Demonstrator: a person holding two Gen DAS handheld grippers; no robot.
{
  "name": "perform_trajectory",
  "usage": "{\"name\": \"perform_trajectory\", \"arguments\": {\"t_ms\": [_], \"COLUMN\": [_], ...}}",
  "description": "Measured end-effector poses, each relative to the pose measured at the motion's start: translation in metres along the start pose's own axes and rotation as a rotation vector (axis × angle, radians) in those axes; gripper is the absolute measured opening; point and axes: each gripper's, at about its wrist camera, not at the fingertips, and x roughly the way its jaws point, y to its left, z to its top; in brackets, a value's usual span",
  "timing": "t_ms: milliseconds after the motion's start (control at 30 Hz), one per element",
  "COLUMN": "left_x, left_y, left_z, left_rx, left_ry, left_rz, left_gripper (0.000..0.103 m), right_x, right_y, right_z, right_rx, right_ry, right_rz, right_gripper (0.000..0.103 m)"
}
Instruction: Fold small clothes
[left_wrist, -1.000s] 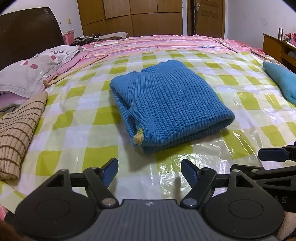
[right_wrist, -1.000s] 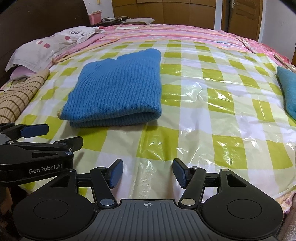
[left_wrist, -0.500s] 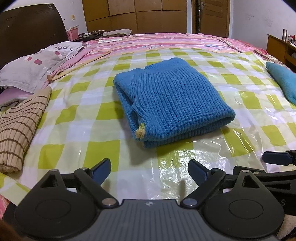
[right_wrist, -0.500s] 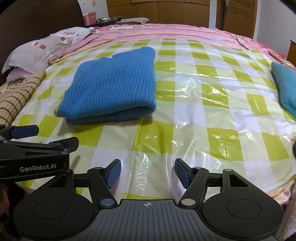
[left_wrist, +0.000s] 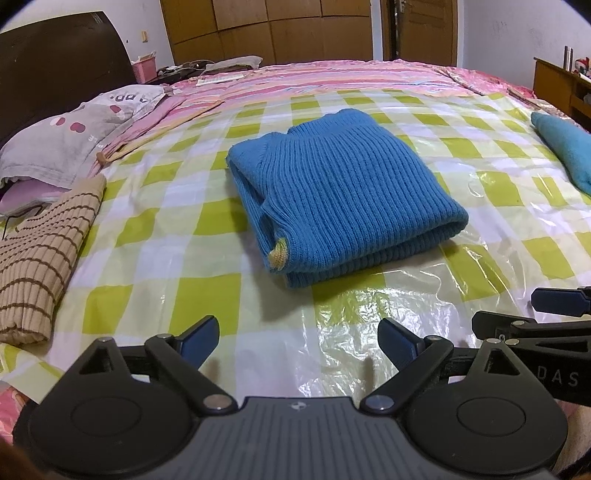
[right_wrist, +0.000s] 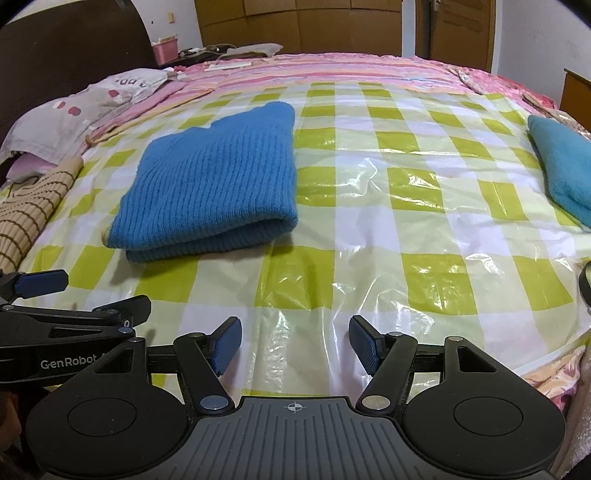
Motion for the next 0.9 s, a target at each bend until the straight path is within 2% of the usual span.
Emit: {"name": "perform_trajectory", "arguments": {"t_ms": [900], "left_x": [-0.0035], "left_y": [-0.0018], "left_z": [-0.0020], "left_rx": [-0.001], "left_ry": [-0.002], "left_rz": [-0.022], "left_gripper": [0.097], "right_x": [0.0018], "right_y": [-0.0011], "right_z": [-0.0050], "right_rx": [0.022], "right_ry": [0.006], "right_rz": [-0.030], "right_gripper": [0.065]}}
